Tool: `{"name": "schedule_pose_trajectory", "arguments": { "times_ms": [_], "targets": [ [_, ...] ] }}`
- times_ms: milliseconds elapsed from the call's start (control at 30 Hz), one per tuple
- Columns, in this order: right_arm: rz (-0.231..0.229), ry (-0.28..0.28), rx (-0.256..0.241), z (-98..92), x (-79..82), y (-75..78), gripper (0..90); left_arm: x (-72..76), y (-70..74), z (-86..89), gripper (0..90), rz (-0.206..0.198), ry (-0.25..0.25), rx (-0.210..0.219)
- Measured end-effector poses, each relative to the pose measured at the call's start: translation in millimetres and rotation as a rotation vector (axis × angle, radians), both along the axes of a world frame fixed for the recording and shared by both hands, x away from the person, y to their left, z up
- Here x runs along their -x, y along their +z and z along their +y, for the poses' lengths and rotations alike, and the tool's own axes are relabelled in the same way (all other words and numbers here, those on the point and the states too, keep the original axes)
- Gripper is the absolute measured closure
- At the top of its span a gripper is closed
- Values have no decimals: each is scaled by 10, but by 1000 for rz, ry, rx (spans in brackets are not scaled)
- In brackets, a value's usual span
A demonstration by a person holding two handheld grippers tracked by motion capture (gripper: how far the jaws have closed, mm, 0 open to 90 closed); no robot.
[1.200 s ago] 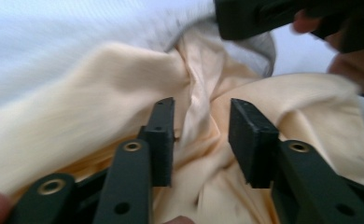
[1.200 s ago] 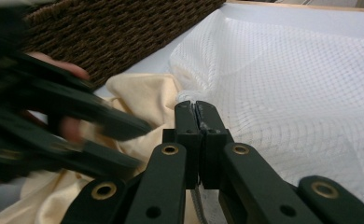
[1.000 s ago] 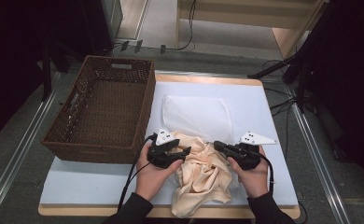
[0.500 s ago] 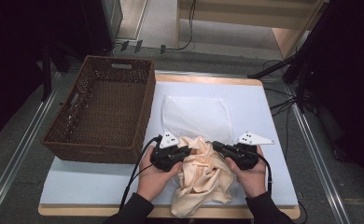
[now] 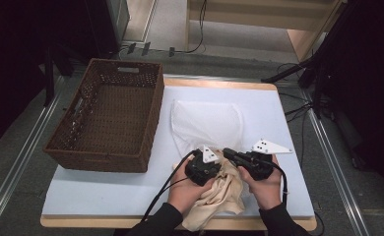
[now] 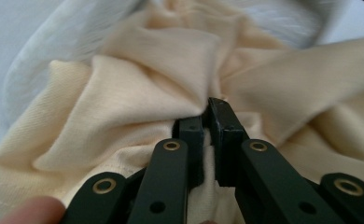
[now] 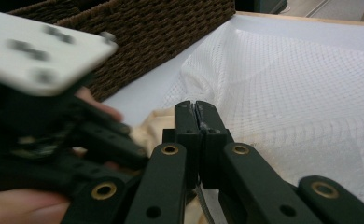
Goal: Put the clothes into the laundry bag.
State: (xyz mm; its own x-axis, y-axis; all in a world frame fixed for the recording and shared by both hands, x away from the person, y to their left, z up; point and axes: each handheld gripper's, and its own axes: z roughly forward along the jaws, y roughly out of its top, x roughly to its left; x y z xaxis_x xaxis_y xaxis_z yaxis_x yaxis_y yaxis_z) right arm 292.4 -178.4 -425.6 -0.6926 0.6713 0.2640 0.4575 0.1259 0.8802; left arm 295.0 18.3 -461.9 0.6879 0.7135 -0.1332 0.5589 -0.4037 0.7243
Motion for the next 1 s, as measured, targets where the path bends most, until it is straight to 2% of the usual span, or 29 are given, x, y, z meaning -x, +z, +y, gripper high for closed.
{"name": "schedule_pose_trajectory", "arguments": {
  "times_ms": [100, 133, 300, 333, 367, 400, 467, 500, 533, 567, 600, 633, 667, 733, 800, 867, 900, 933, 967, 1000],
  "targets": [
    [2, 7, 5, -16, 13, -3, 894, -1, 34, 1, 836, 1, 26, 6],
    [5, 5, 12, -20, 16, -15, 894, 16, 71, 18, 816, -3, 14, 17],
    [13, -9, 9, -65, 1, -58, 894, 163, 335, 146, 569, -11, -92, 167],
    [14, -8, 7, -70, -1, -54, 894, 185, 357, 127, 522, 1, -115, 189],
    [15, -7, 9, -62, 0, -51, 894, 190, 343, 85, 450, 23, -134, 189],
    [17, -5, 9, -49, 4, -51, 894, 192, 300, 20, 386, 41, -154, 162],
    [14, 3, 14, -19, 11, -57, 894, 194, 168, -122, 265, 76, -178, 79],
    [16, 6, 12, -8, 16, -58, 894, 195, 55, -208, 241, 76, -171, -3],
    [16, 10, 14, 2, 22, -61, 894, 198, -20, -257, 239, 58, -151, -42],
    [17, 9, 17, 7, 29, -62, 894, 212, -37, -281, 250, 23, -122, -63],
    [17, 9, 20, 7, 35, -64, 894, 219, -32, -280, 374, -8, -86, -95],
    [19, 8, 19, 2, 39, -67, 894, 214, -26, -261, 536, -13, -65, -88],
    [25, 6, 12, -5, 45, -70, 894, 208, -20, -236, 632, -1, -63, -75],
    [30, 10, 2, -22, 55, -74, 894, 196, 5, -188, 739, 11, -50, -47],
    [31, 9, -11, -27, 73, -65, 894, 218, 82, -151, 764, -18, -16, -11],
    [25, 15, -27, -26, 95, -41, 895, 218, 169, -99, 766, -37, 19, 55],
    [21, 16, -32, -24, 105, -27, 895, 202, 215, -60, 766, -62, 60, 86],
    [12, 17, -39, -20, 119, 0, 895, 178, 223, -41, 765, -79, 94, 100],
    [7, 19, -41, -21, 128, 24, 895, 138, 205, -25, 764, -83, 125, 93],
    [6, 21, -41, -20, 138, 44, 896, 85, 153, -23, 759, -64, 150, 77]
  ]
}}
